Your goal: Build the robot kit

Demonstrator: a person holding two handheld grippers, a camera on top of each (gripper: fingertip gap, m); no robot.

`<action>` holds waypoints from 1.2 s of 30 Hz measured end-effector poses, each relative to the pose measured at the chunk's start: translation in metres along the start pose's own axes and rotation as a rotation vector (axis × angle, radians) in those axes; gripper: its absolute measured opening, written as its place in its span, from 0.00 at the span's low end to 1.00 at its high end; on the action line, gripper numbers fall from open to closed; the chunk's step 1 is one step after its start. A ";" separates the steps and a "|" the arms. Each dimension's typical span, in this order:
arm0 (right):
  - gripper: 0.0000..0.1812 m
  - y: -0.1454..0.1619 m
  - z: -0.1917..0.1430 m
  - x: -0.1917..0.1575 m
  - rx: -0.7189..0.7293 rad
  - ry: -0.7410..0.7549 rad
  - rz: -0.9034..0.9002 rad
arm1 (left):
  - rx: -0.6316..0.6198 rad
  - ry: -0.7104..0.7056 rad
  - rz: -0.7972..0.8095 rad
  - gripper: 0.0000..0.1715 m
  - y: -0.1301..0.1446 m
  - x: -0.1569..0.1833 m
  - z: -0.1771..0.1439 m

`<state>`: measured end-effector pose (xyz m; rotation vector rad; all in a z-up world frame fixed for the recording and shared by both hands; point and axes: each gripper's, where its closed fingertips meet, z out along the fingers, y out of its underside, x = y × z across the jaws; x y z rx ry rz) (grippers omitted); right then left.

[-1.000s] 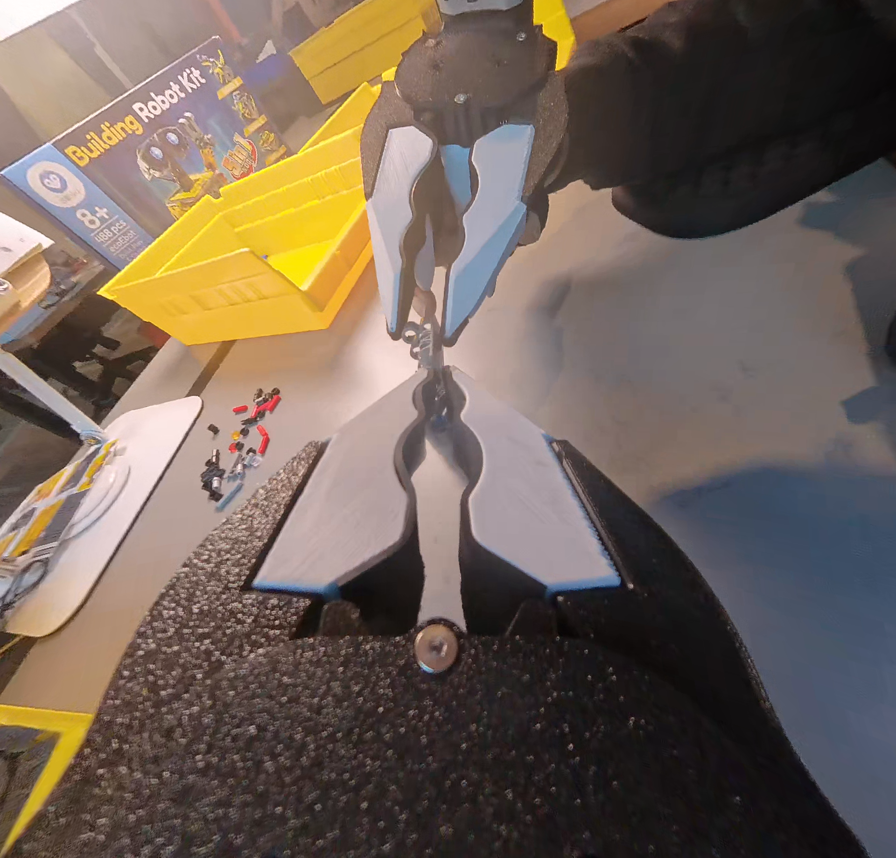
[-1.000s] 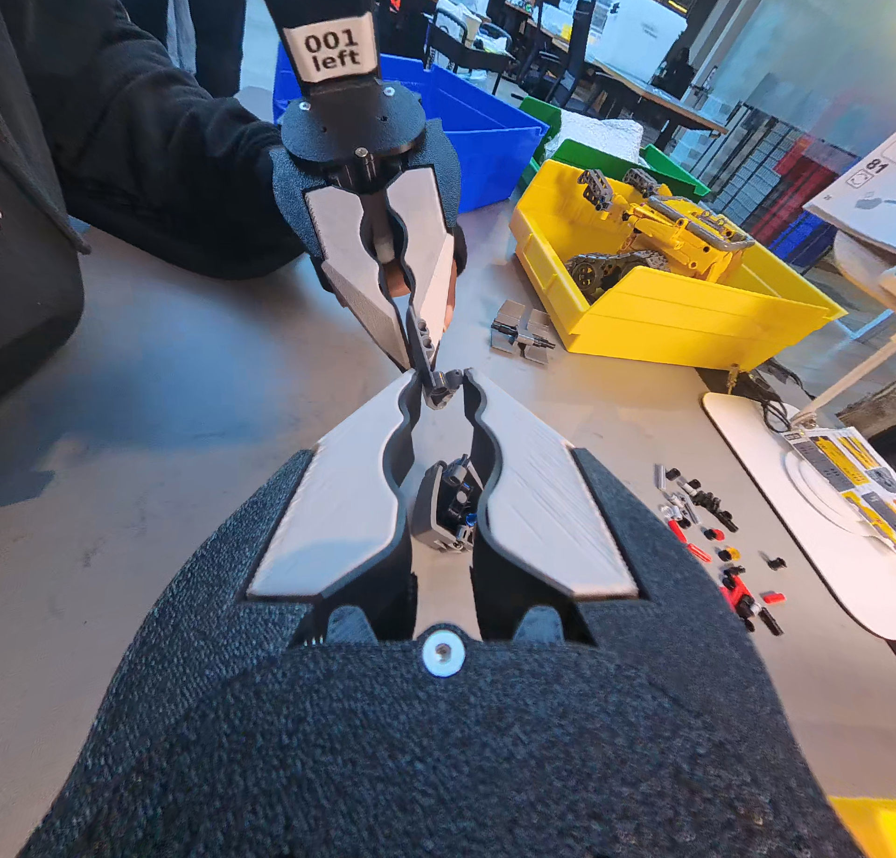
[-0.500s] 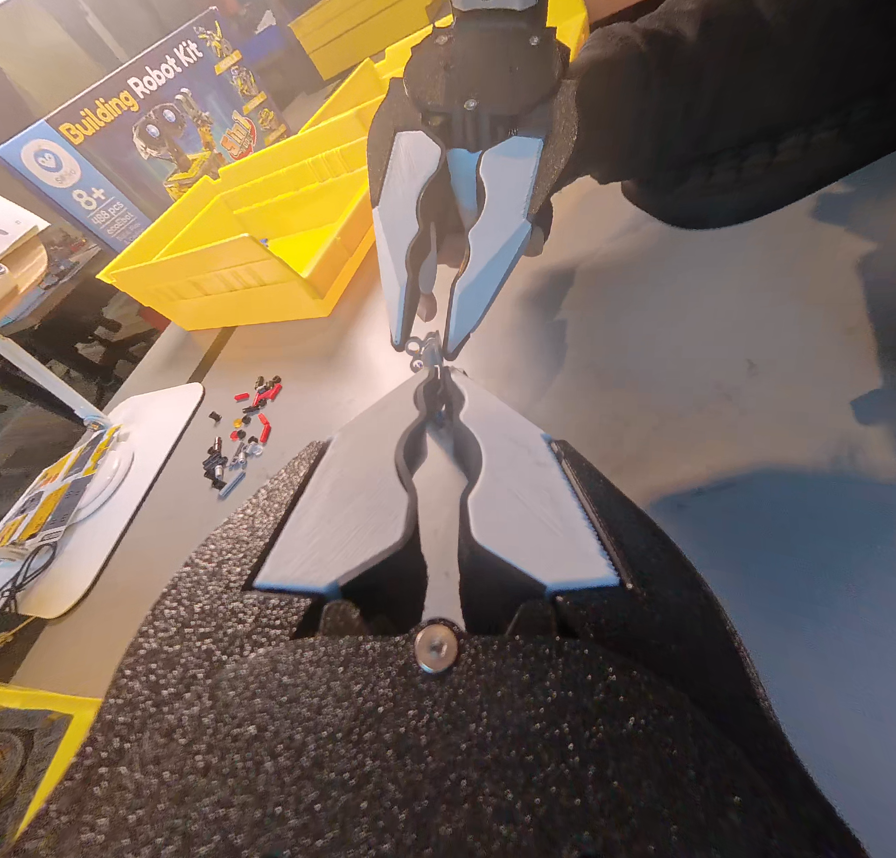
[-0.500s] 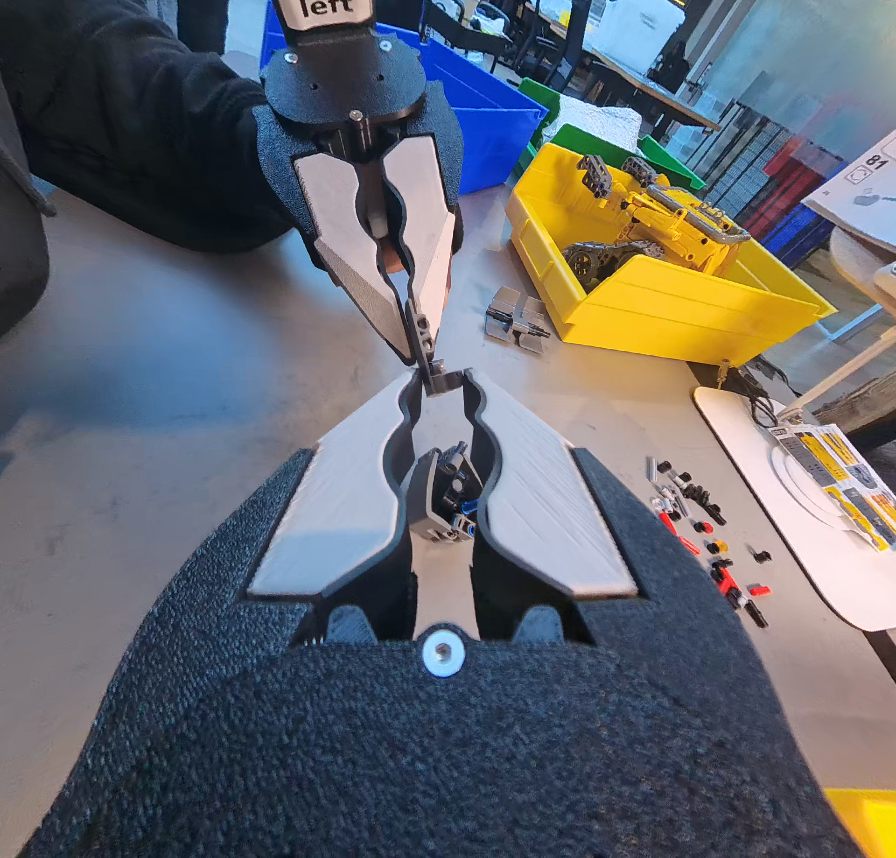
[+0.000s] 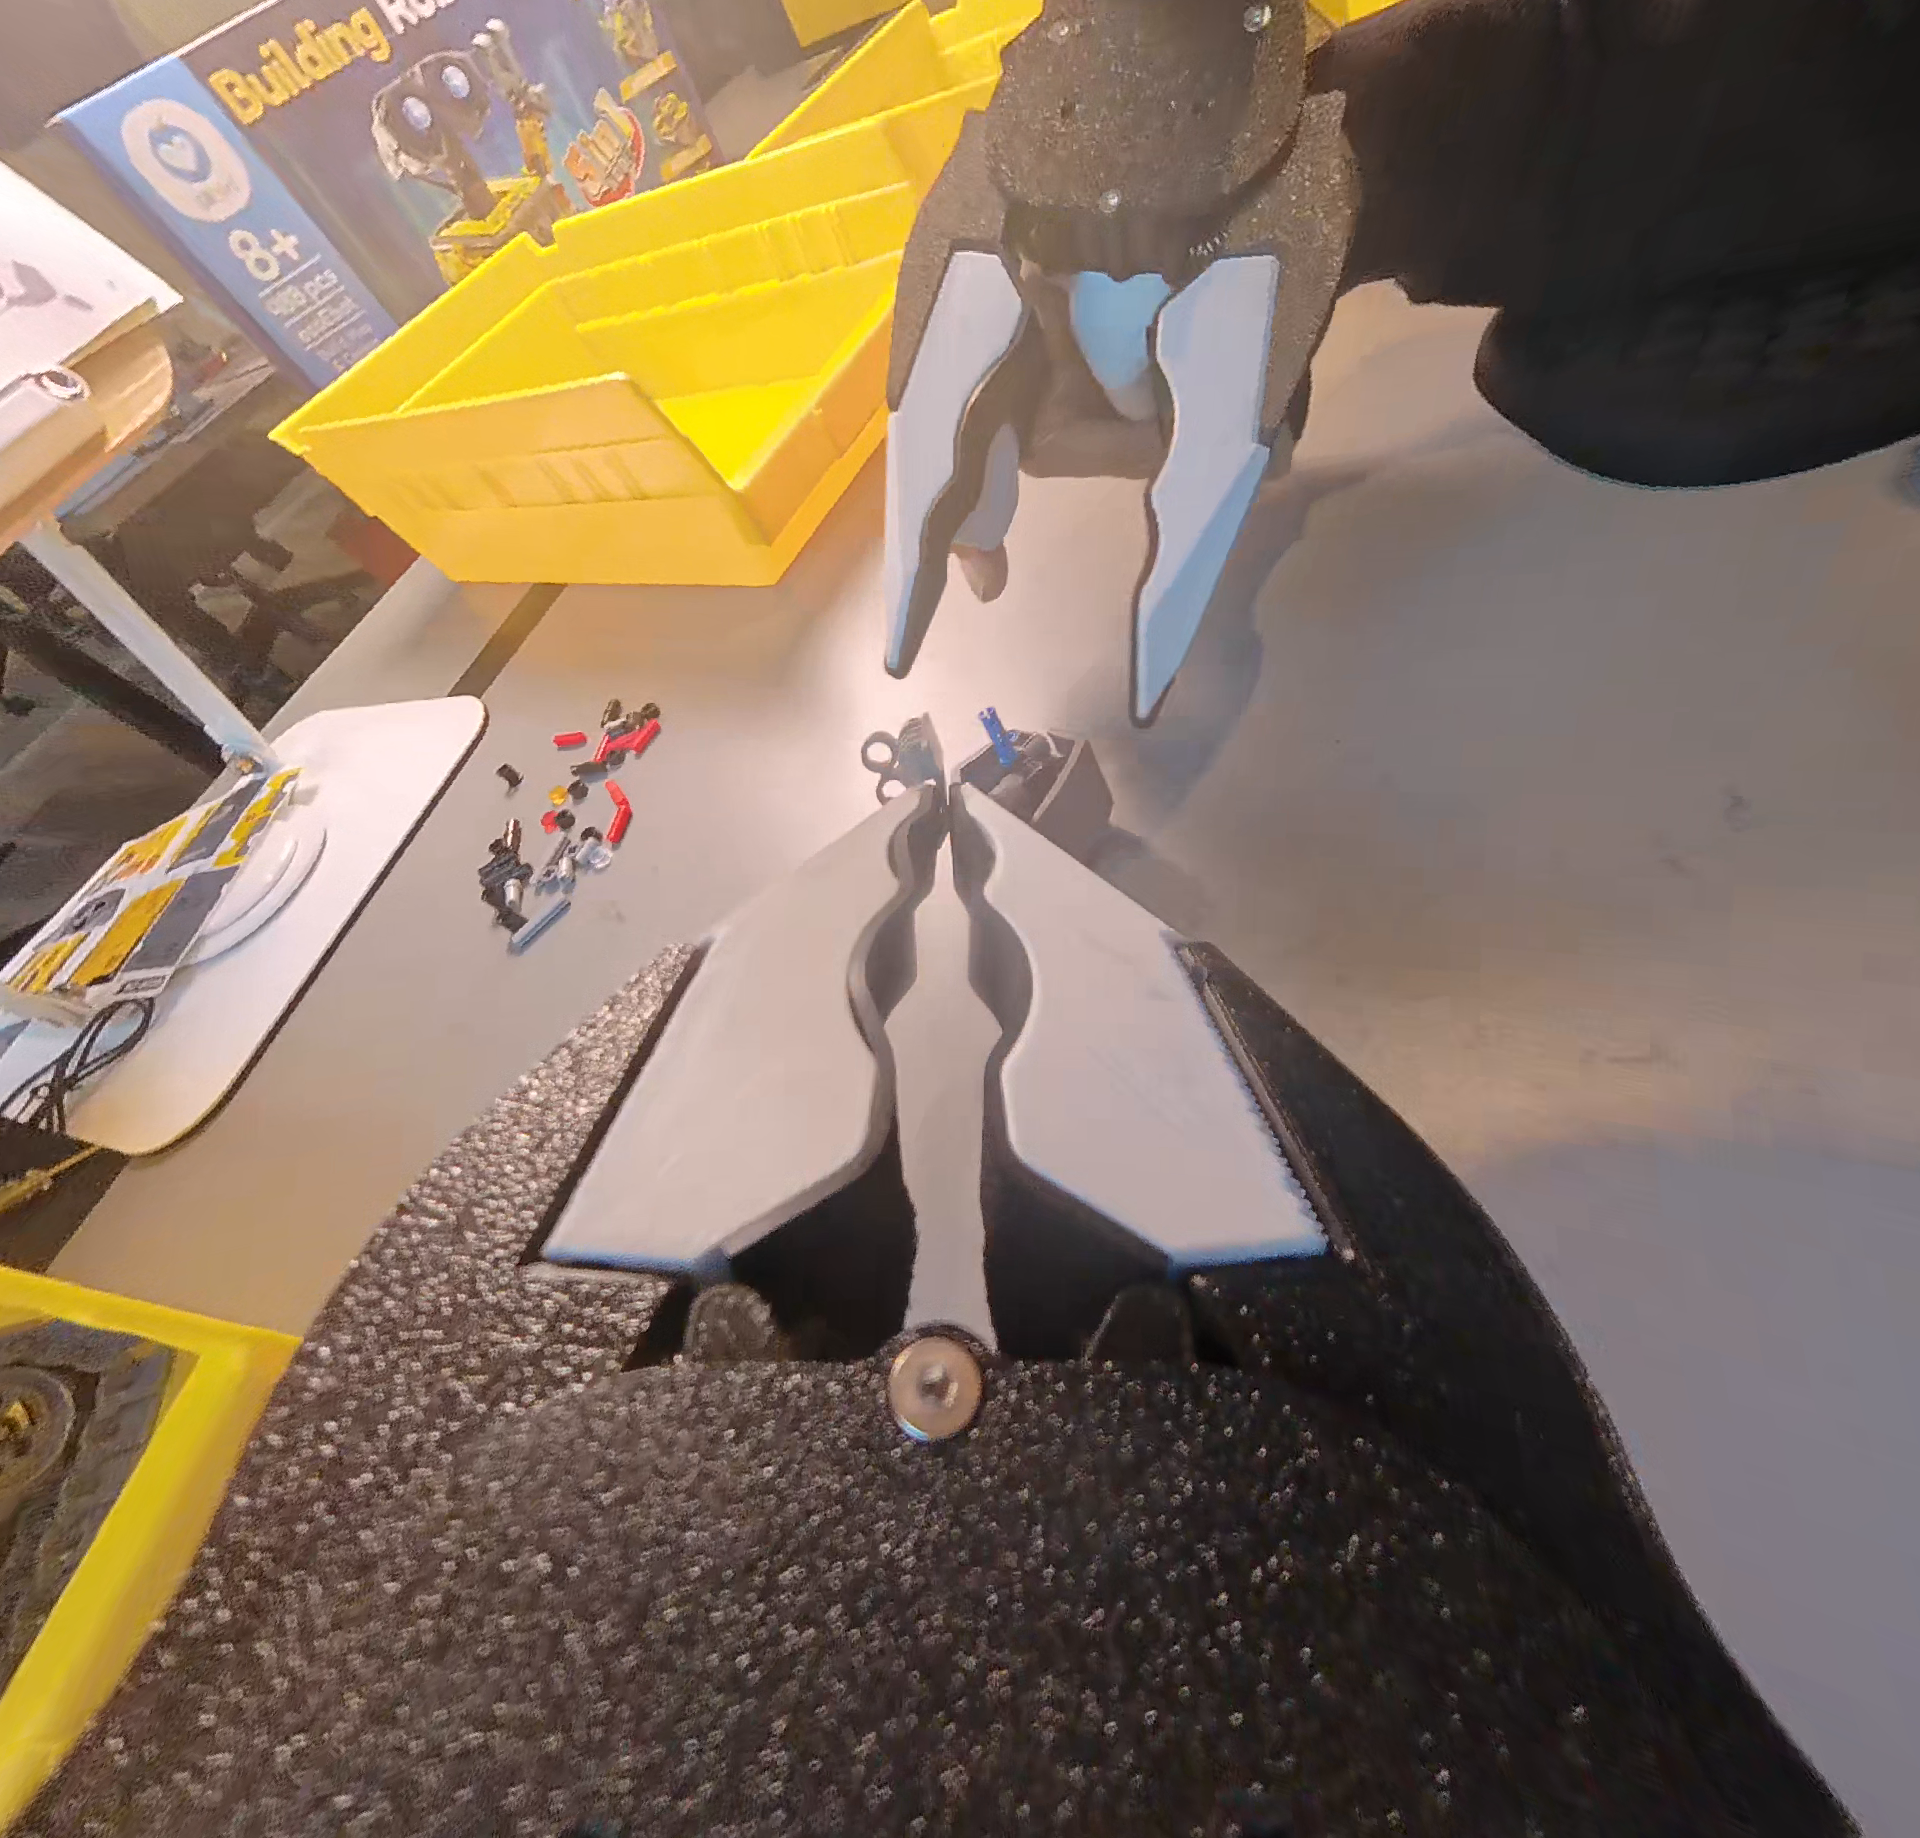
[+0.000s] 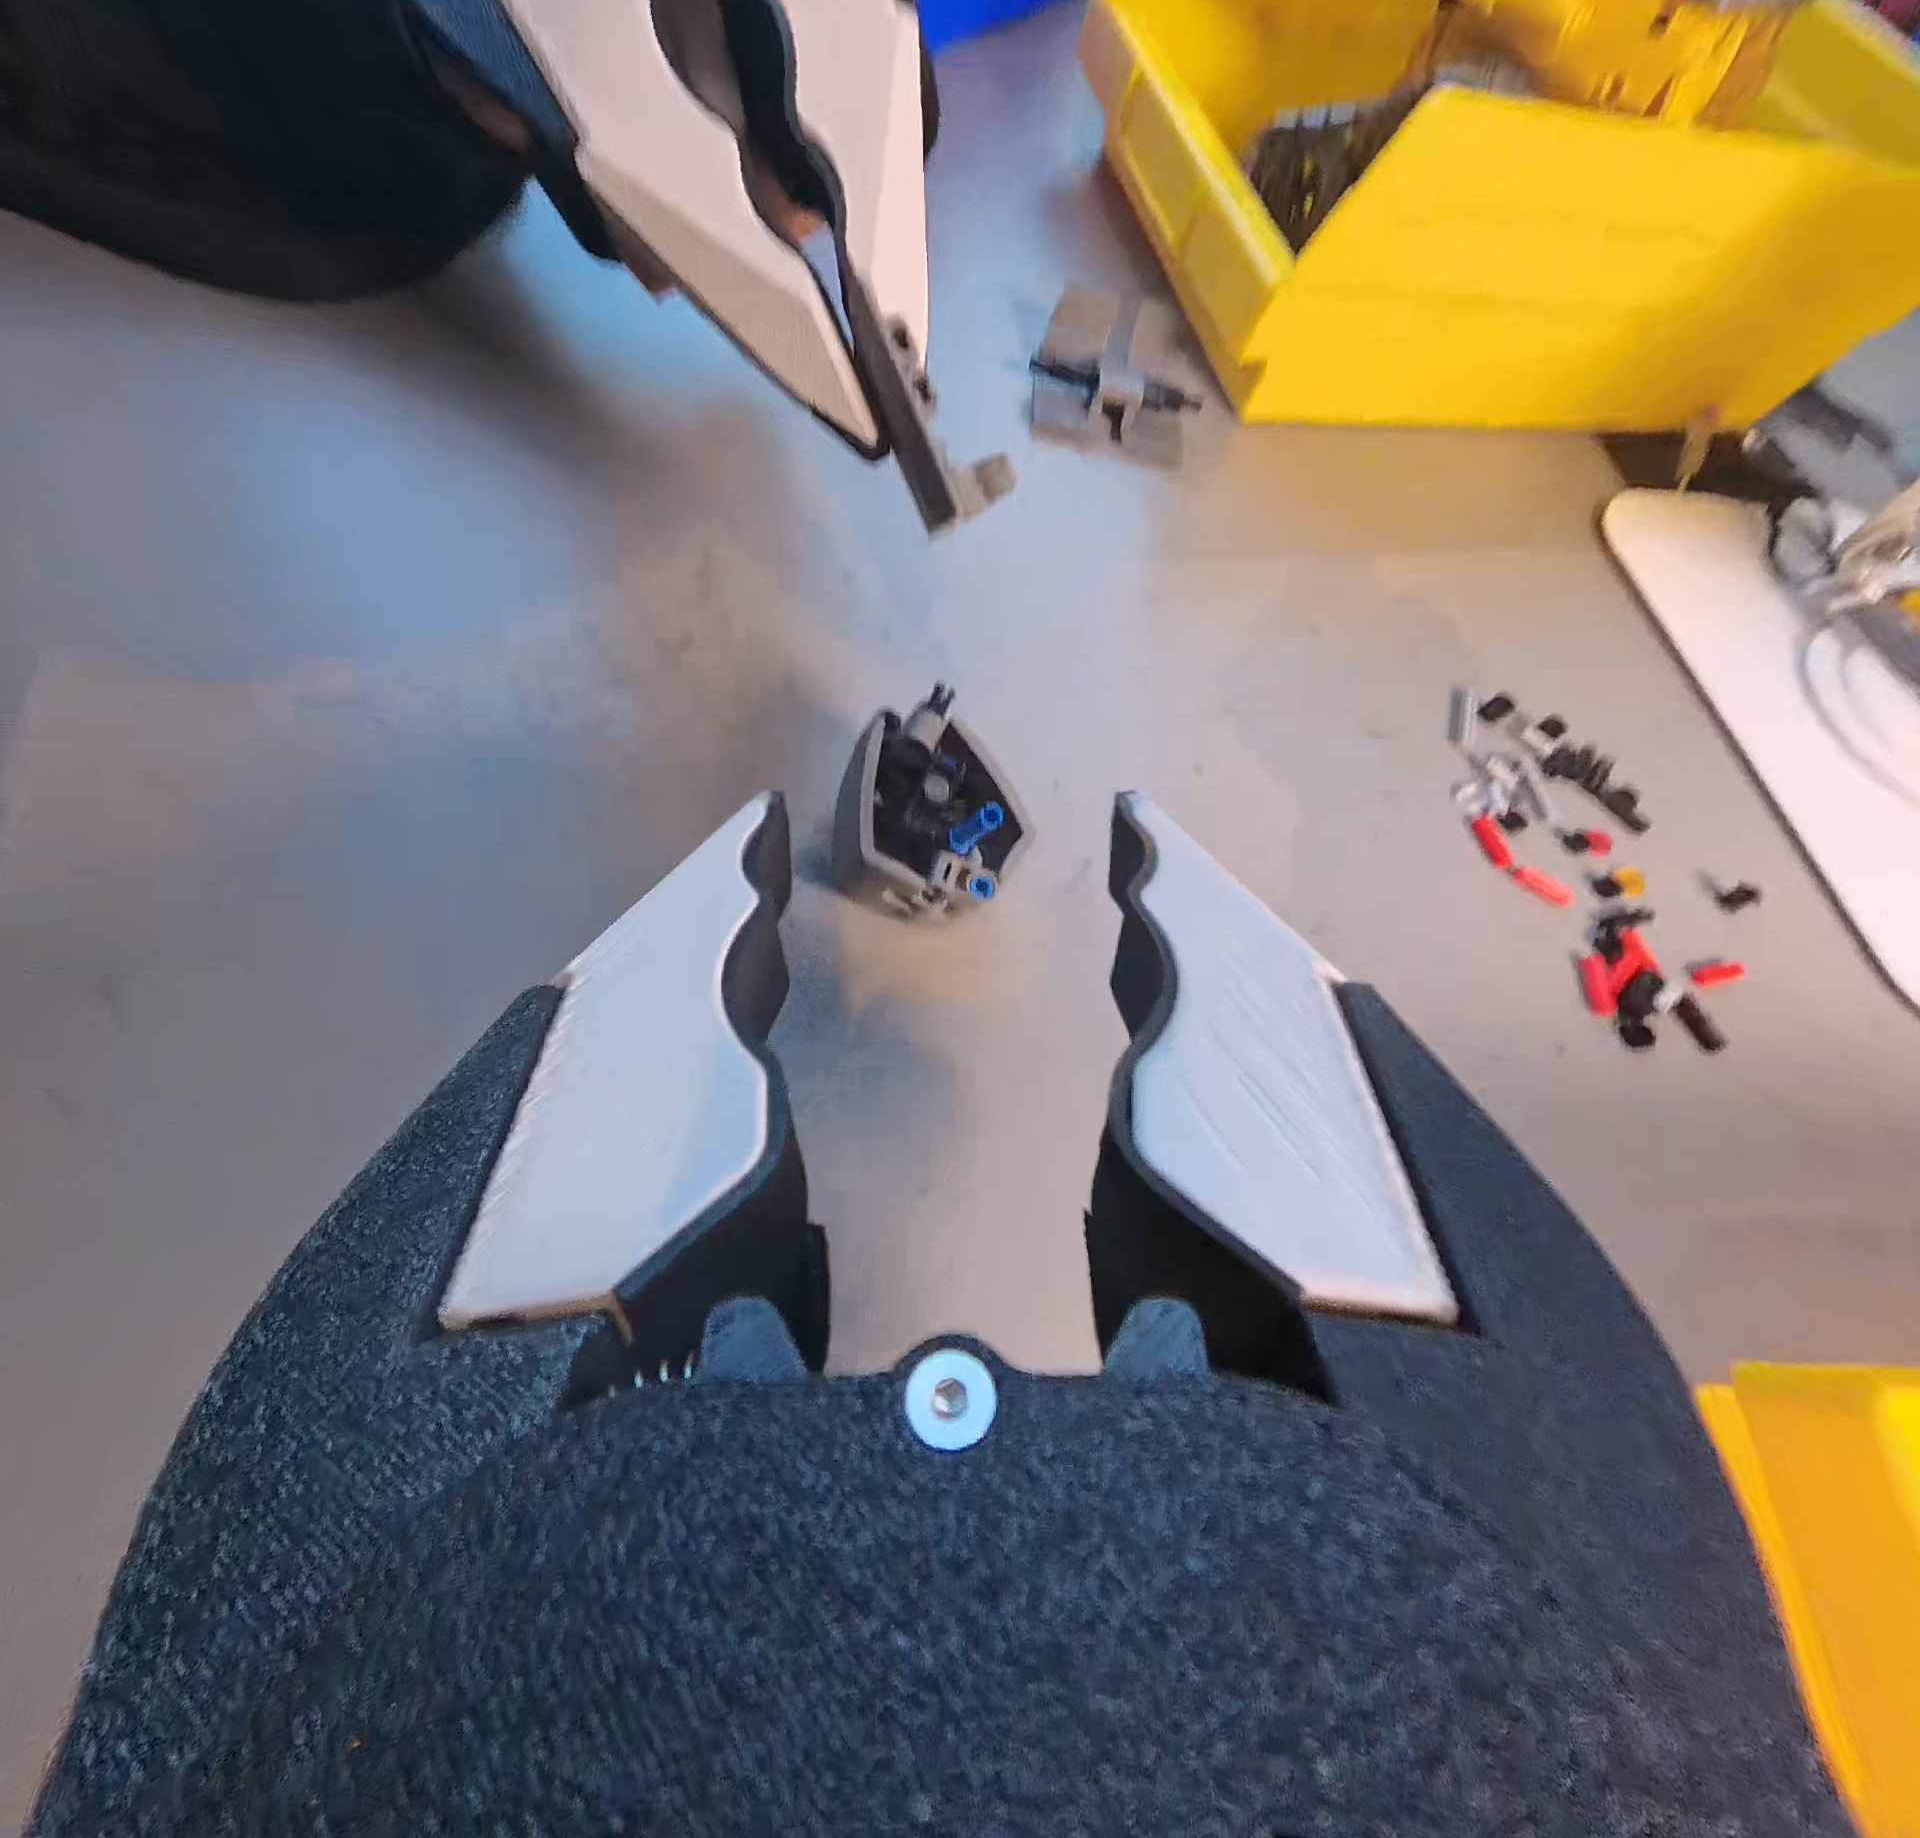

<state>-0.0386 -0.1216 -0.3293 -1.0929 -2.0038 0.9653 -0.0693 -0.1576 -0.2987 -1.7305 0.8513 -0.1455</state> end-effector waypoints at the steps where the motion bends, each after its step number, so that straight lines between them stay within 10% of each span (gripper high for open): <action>1: 0.35 0.008 0.002 -0.001 -0.036 -0.009 0.011 | -0.008 -0.007 -0.006 0.00 0.002 -0.002 0.000; 8: 0.21 0.023 0.015 -0.009 -0.118 -0.033 0.001 | -0.032 -0.027 -0.070 0.00 0.010 -0.011 0.000; 36: 0.23 0.020 0.017 -0.009 -0.159 -0.005 0.104 | -0.049 0.025 -0.093 0.00 0.019 -0.009 0.001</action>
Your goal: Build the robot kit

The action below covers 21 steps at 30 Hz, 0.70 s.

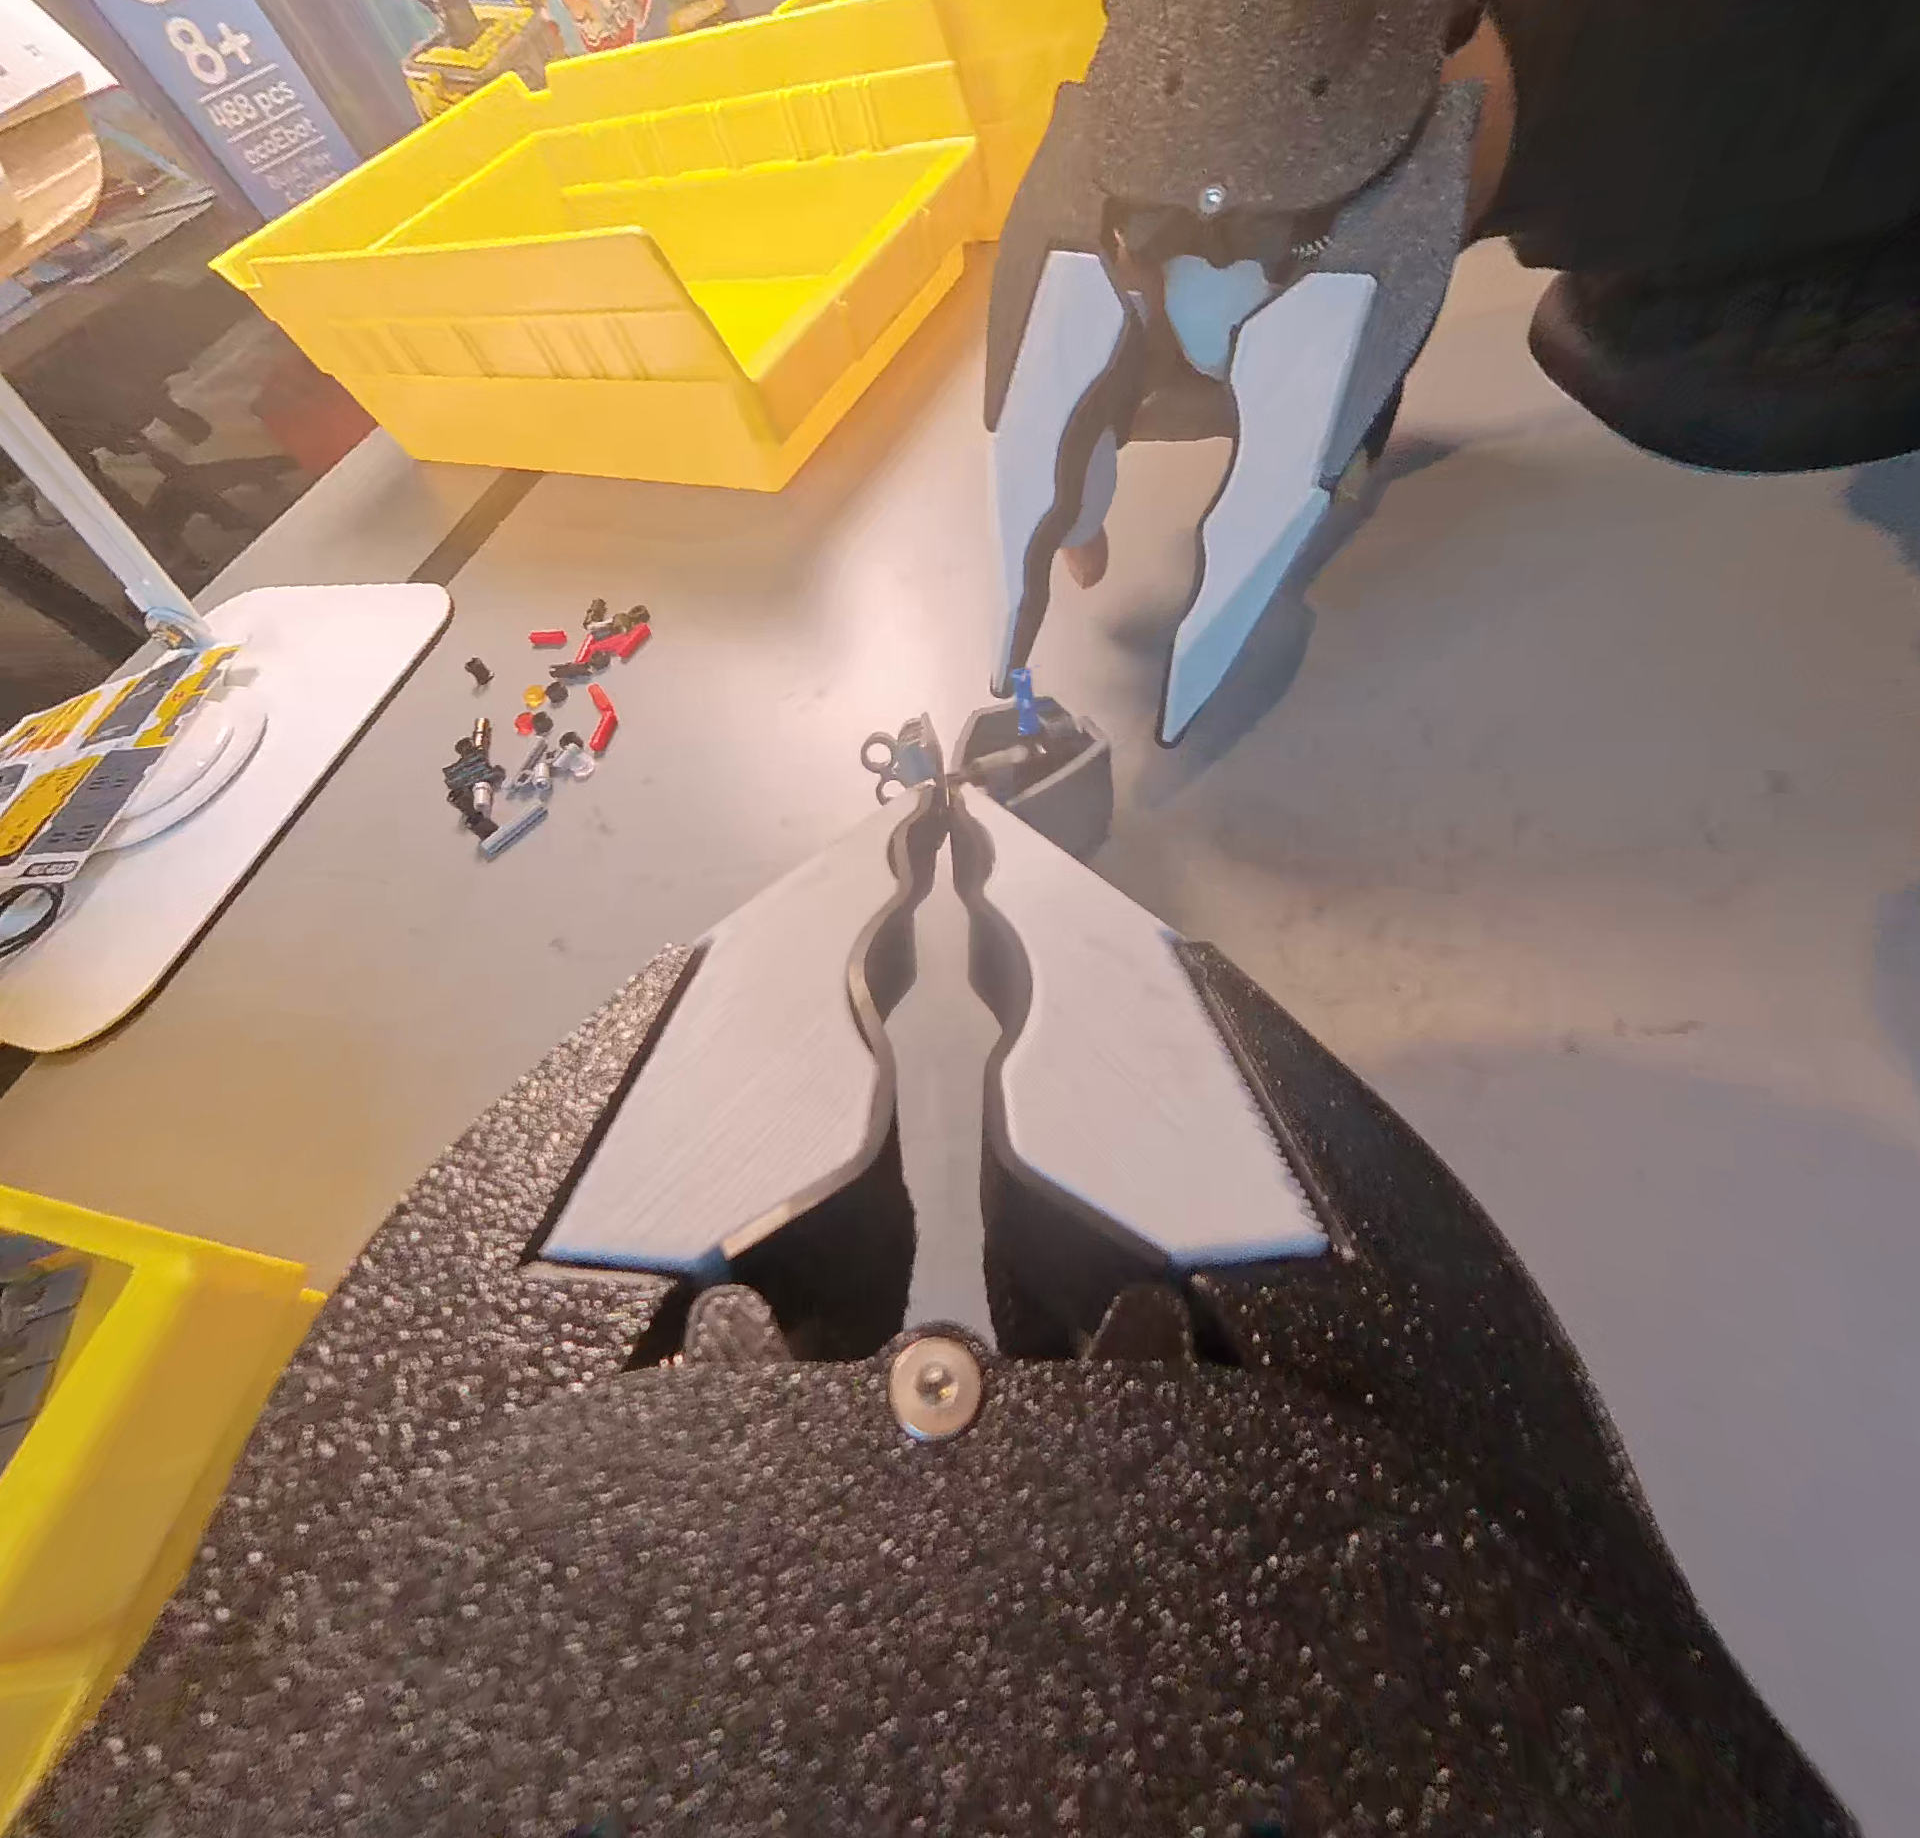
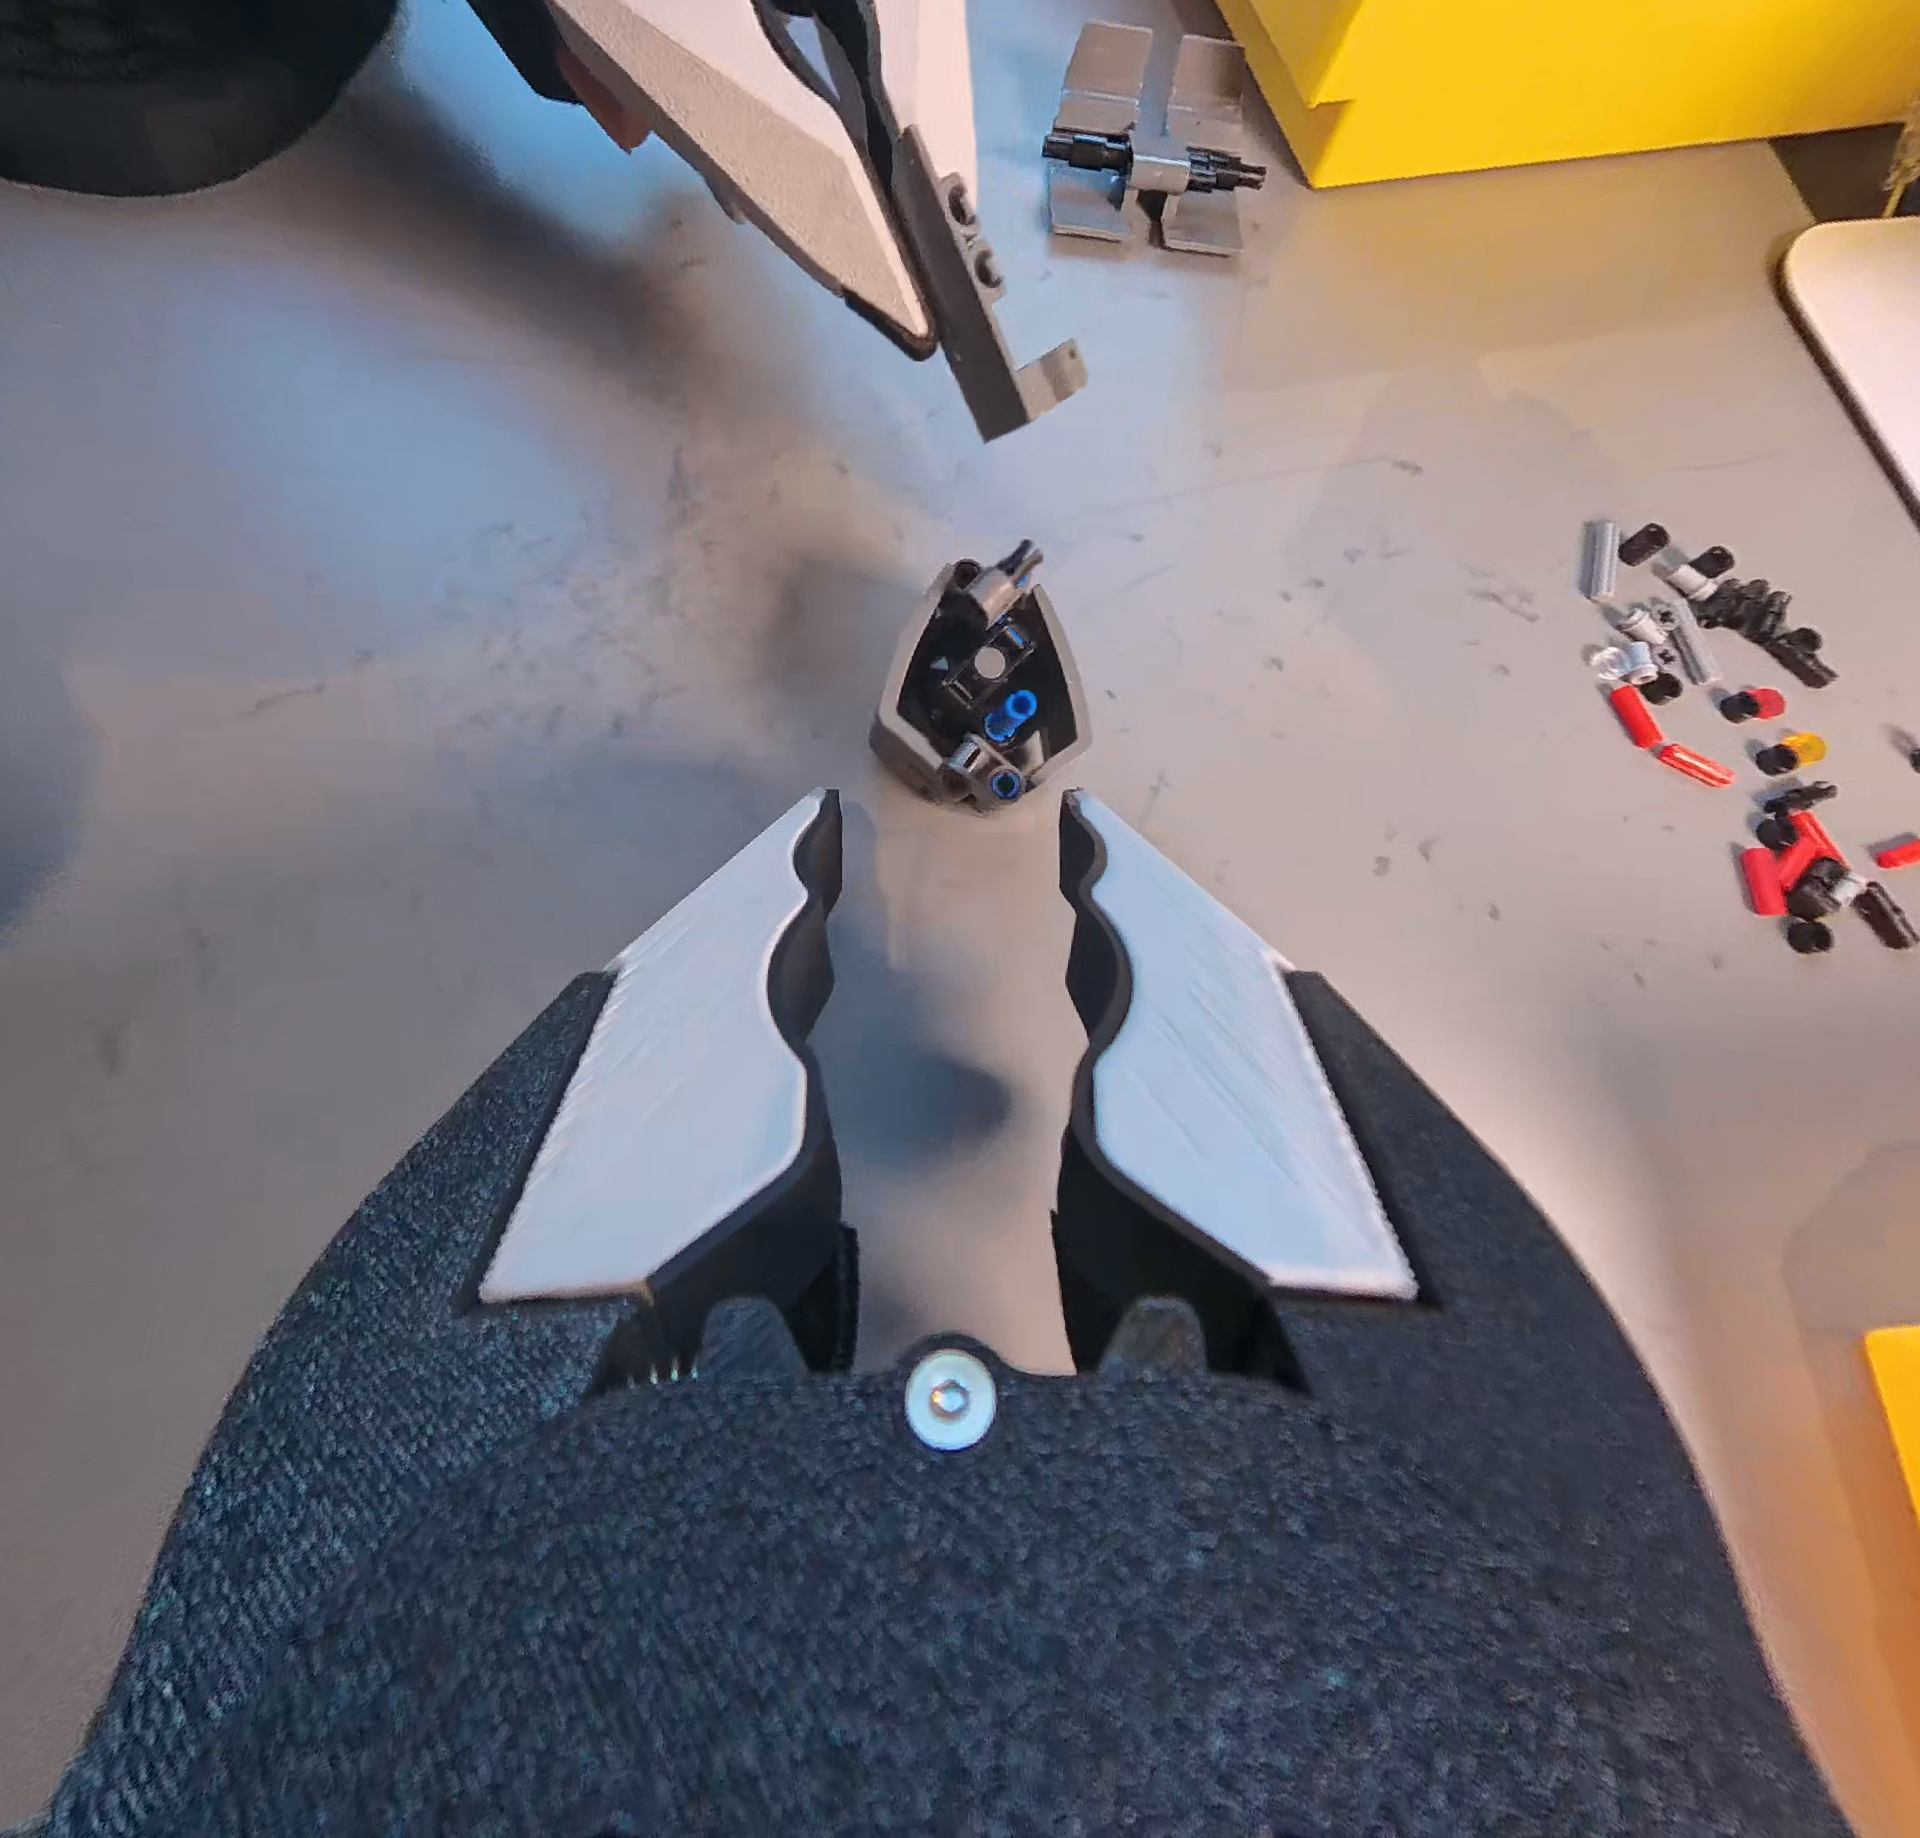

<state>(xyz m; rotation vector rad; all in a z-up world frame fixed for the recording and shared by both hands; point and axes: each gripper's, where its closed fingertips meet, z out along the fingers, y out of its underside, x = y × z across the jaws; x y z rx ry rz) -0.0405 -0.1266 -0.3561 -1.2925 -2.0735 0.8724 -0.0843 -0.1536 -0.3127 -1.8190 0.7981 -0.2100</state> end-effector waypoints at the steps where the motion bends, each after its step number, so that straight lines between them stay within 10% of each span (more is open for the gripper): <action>1: 0.23 0.000 0.000 0.001 0.012 -0.003 -0.018 | -0.004 0.021 0.000 0.00 0.000 0.003 0.001; 15: 0.16 0.000 0.004 -0.004 0.008 -0.003 -0.070 | -0.089 0.093 0.005 0.00 0.016 0.016 0.008; 21: 0.31 0.004 0.013 0.005 0.026 -0.012 -0.086 | -0.137 0.102 0.027 0.00 0.027 0.019 0.013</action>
